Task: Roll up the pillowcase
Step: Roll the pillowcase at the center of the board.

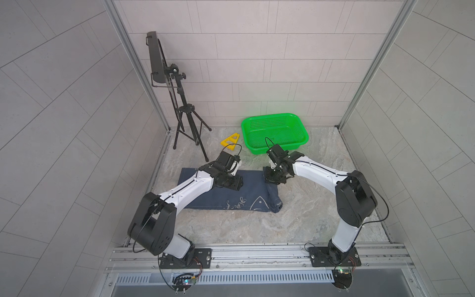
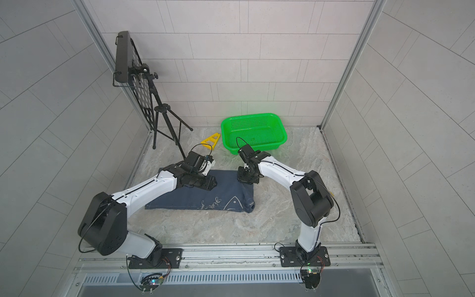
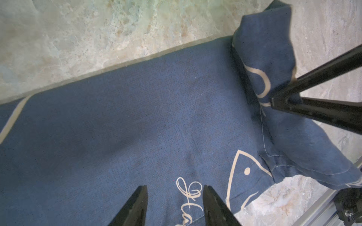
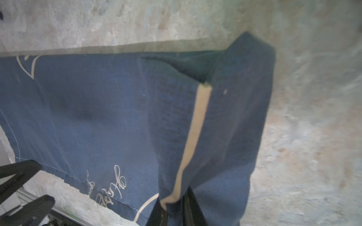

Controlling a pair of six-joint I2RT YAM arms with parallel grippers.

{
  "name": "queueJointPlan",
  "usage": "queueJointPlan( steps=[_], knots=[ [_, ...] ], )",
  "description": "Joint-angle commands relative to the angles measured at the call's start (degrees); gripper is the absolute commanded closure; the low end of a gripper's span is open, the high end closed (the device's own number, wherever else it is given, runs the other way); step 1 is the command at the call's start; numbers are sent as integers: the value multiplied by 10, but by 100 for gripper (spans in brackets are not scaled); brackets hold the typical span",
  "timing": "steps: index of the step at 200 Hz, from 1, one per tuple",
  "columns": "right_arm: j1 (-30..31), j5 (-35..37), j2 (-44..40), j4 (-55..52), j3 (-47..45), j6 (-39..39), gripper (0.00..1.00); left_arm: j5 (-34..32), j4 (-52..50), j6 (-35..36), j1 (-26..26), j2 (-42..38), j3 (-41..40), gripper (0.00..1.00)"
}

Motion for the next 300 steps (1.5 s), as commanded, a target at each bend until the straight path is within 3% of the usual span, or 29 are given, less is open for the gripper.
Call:
queueJointPlan(
  steps=[1,101,175,252,300],
  knots=[
    [9,-9,24,2,21,27,81,10,13,-8,3,-24,-21,47],
    [49,-45,102,30,77,56,81,44,48,-39,3,-60,-82,47],
    [51,-94,122,137,73,94,72,50,58,-56,-6,-69,-76,47],
    [-18,-101,16,121,19,32,64,23,92,-101,-92,-45,-62,46],
    [-44,-126,53,150,33,9,67,-12,83,-110,-131,-14,-16,46]
  ],
)
